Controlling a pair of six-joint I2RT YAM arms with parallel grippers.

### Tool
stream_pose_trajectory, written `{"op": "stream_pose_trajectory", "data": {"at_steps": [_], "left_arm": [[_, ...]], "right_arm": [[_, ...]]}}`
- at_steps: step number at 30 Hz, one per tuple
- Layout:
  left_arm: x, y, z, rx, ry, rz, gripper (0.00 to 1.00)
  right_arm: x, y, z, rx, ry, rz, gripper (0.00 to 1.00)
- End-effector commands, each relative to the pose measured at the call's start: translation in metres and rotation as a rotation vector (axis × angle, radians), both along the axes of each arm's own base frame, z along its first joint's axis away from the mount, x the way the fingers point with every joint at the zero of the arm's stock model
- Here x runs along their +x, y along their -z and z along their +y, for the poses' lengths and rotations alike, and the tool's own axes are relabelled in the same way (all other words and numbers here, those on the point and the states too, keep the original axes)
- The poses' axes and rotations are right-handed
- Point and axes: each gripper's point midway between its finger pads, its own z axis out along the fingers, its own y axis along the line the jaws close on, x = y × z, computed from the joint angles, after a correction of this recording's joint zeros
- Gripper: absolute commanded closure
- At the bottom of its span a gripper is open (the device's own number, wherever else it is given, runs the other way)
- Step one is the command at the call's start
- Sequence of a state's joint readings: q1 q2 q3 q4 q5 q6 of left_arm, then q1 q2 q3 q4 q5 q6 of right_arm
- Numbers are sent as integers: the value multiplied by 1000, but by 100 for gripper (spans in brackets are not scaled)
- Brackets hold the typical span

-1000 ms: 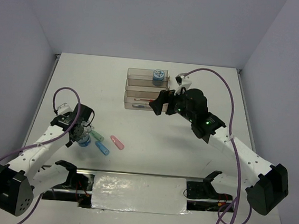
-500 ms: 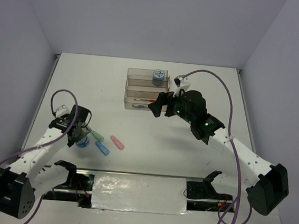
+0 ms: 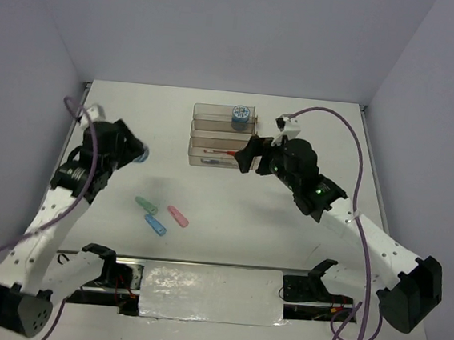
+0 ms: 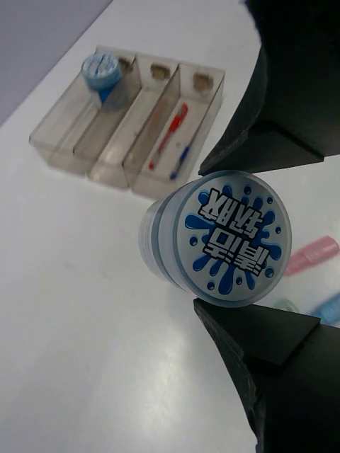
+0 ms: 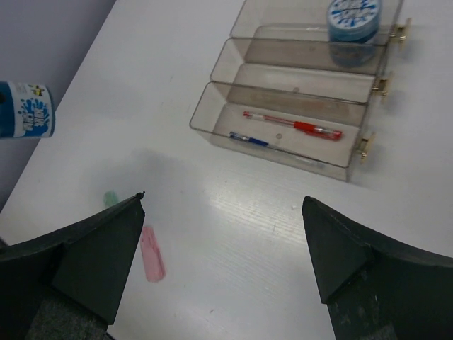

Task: Sort the stationery into containers
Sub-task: Pick up the stationery from the center of the board, then place the stationery in the storage box.

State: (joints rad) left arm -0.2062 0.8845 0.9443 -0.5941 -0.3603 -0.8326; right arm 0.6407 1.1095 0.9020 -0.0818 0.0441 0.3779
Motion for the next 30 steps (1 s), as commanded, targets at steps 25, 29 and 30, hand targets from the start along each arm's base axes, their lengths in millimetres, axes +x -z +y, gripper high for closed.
{"op": "stream_pose_trajectory", "data": {"at_steps": [25,29,30], "left_arm": [[330,2,-215,342,765,-434,100],[325,14,-223,347,776,-416,87],[327,17,-220,353,759,-405,85]], "right_arm": [[-36,11,-54,101,139,11,0],[-36,15,-51,95,119,11,0],[-37,15,-49,96,109,11,0]]}}
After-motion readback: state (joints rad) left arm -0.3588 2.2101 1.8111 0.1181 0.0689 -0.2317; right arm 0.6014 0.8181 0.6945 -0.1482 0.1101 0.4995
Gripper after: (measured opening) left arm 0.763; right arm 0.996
